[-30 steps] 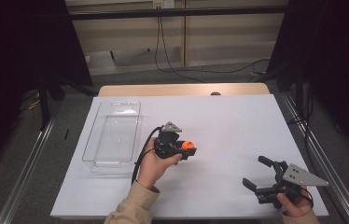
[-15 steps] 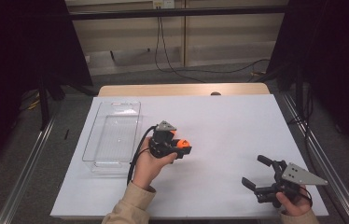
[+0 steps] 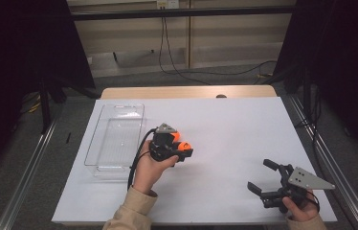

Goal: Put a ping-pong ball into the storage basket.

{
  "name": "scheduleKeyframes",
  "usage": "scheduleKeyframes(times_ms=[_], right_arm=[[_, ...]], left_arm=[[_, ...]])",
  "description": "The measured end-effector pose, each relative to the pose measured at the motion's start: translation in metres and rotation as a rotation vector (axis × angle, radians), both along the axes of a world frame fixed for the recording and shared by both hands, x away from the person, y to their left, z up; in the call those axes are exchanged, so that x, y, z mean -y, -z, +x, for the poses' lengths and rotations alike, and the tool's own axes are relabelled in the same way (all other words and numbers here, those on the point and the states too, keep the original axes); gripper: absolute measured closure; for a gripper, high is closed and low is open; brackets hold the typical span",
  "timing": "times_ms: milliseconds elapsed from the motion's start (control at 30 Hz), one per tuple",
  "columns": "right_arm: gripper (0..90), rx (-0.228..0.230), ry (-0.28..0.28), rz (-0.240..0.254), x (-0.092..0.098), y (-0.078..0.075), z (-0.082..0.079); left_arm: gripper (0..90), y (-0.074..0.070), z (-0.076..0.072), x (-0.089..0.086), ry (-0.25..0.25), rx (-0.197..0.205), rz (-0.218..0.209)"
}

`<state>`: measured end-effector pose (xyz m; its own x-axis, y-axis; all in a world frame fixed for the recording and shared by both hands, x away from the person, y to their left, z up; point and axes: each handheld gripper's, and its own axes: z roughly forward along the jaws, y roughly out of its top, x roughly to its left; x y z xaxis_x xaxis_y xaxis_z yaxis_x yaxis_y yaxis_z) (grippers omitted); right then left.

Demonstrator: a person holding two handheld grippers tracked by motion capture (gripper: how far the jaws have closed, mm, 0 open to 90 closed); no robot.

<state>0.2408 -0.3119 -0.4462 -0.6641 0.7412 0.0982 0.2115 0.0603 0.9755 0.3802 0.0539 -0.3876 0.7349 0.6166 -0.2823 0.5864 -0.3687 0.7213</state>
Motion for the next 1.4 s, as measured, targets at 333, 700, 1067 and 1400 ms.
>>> scheduleKeyframes(times_ms=[333, 700, 1067, 1400], right_arm=[[1.2, 0.000, 0.001, -0.001, 0.000, 0.000, -0.001], [1.2, -0.002, 0.001, -0.003, 0.000, 0.000, -0.001], [1.2, -0.004, 0.010, -0.003, 0.002, 0.000, -0.003], [1.2, -0.001, 0.009, -0.006, 0.002, 0.000, -0.003]], left_arm=[[50.8, -0.003, 0.001, -0.008, -0.029, 0.006, 0.000], [50.8, -0.004, 0.004, -0.015, -0.048, 0.006, -0.002], [50.8, -0.008, 0.006, -0.022, -0.060, 0.008, 0.003], [50.9, -0.010, 0.006, -0.027, -0.078, 0.008, 0.004]])
